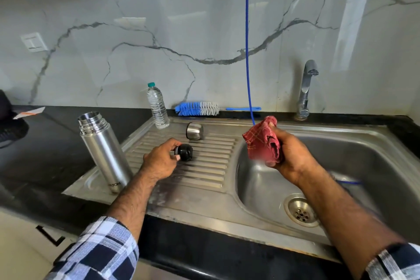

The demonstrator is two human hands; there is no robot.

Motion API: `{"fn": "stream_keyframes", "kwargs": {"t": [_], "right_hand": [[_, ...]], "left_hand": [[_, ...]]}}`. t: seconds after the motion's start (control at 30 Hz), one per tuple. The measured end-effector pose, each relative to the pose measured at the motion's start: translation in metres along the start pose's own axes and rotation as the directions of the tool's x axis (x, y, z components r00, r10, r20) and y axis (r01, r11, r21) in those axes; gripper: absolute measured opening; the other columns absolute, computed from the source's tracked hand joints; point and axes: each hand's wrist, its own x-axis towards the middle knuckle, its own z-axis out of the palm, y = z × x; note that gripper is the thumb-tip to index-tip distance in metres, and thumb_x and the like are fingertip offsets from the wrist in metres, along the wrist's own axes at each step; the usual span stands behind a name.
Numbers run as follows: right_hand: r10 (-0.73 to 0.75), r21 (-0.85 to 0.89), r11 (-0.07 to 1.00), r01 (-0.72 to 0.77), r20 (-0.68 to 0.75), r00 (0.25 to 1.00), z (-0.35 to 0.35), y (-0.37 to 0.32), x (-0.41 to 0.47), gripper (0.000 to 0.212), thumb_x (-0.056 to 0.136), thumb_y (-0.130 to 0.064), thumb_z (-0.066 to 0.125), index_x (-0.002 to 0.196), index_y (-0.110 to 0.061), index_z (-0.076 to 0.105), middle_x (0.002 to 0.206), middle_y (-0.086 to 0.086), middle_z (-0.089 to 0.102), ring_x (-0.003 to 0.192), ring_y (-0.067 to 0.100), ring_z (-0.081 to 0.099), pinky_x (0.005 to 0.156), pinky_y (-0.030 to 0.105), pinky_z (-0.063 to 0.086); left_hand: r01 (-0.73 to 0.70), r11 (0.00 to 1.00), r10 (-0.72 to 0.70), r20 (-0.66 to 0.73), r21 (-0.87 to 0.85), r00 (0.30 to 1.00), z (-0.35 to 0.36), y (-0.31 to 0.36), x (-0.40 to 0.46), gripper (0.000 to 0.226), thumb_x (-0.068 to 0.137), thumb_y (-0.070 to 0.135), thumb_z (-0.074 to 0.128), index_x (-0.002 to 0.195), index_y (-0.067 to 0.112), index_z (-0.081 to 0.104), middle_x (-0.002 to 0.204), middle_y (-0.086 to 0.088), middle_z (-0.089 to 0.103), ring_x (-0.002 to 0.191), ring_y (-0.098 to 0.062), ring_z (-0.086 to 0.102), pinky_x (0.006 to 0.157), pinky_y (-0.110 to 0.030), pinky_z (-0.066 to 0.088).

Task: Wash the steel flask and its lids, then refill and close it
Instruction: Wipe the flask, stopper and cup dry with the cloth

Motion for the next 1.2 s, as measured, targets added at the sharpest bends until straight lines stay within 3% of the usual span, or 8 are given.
{"fn": "stream_keyframes", "kwargs": {"t": [0.3,0.4,0.6,0.67,0.77,0.93,1.1,1.2], "right_hand": [[0.047,-0.03,0.998,-0.048,-0.029,0.998,0.009,-0.001,-0.002,0.049,0.099,-0.055,0.064,0.118,-0.012,0.077,0.095,0.011,0.077,0.067,0.017,0.067,0.057,0.029,0.046],[0.041,0.007,0.999,-0.041,-0.027,0.999,0.017,-0.009,-0.004,0.041,0.103,-0.049,0.061,0.11,-0.012,0.077,0.081,0.005,0.075,0.06,0.014,0.063,0.052,0.028,0.041],[0.059,0.226,0.973,-0.049,-0.036,0.998,0.051,-0.012,0.013,0.029,0.105,-0.041,0.055,0.092,-0.022,0.073,0.073,0.0,0.068,0.053,0.011,0.055,0.044,0.021,0.032],[0.066,0.245,0.968,-0.056,-0.032,0.997,0.057,-0.004,0.02,0.031,0.105,-0.043,0.055,0.096,-0.02,0.074,0.076,0.001,0.071,0.055,0.012,0.057,0.046,0.023,0.035],[0.102,0.2,0.975,-0.098,-0.007,0.995,0.058,0.006,0.026,0.035,0.102,-0.049,0.06,0.106,-0.019,0.078,0.09,0.004,0.077,0.065,0.013,0.066,0.058,0.028,0.044],[0.101,0.193,0.977,-0.093,-0.032,0.994,0.049,0.007,0.031,0.039,0.101,-0.052,0.062,0.113,-0.018,0.078,0.094,0.005,0.078,0.07,0.015,0.067,0.059,0.029,0.047],[0.072,0.166,0.984,-0.064,-0.043,0.997,0.047,0.004,0.03,0.041,0.101,-0.052,0.063,0.122,-0.019,0.075,0.108,0.005,0.081,0.089,0.02,0.075,0.072,0.035,0.052],[-0.119,0.057,0.991,0.121,-0.041,0.992,0.041,-0.006,0.025,0.034,0.104,-0.043,0.062,0.128,-0.022,0.072,0.111,0.004,0.081,0.095,0.018,0.078,0.085,0.044,0.059]], "left_hand": [[0.009,1.0,-0.011,0.076,0.026,0.997,-0.015,0.002,0.005,0.058,0.09,0.003,0.072,0.134,0.04,0.064,0.14,0.013,0.065,0.107,-0.03,0.072,0.101,-0.057,0.055],[0.013,0.997,-0.019,0.077,0.073,0.997,-0.023,0.011,0.008,0.068,0.087,-0.005,0.068,0.139,0.038,0.061,0.144,0.012,0.063,0.109,-0.024,0.07,0.103,-0.055,0.056],[-0.049,0.998,0.05,-0.043,0.034,0.998,-0.031,0.043,0.037,0.049,0.091,0.004,0.075,0.135,0.024,0.067,0.138,0.005,0.068,0.117,-0.019,0.067,0.107,-0.047,0.055],[0.006,1.0,-0.006,-0.011,0.018,1.0,-0.028,0.049,0.058,0.044,0.092,0.006,0.073,0.131,0.024,0.068,0.132,0.003,0.069,0.111,-0.02,0.067,0.102,-0.047,0.057],[0.105,0.994,-0.105,0.011,0.027,0.994,-0.018,0.052,0.087,0.006,0.098,0.022,0.069,0.104,0.021,0.071,0.103,-0.001,0.072,0.09,-0.021,0.066,0.086,-0.041,0.06],[0.26,0.963,-0.254,0.083,-0.074,0.964,0.006,0.047,0.117,0.033,0.1,0.037,0.071,0.104,0.005,0.069,0.093,-0.008,0.07,0.077,-0.021,0.064,0.058,-0.03,0.044],[0.301,0.869,-0.281,0.108,-0.394,0.953,0.001,0.067,0.113,0.02,0.095,0.007,0.073,0.115,0.004,0.074,0.118,-0.007,0.073,0.097,-0.019,0.064,0.087,-0.03,0.049],[0.234,0.808,-0.2,0.121,-0.54,0.972,-0.015,0.105,0.085,0.021,0.091,0.009,0.079,0.111,0.007,0.074,0.11,0.003,0.067,0.104,-0.014,0.059,0.106,-0.034,0.042]]}}
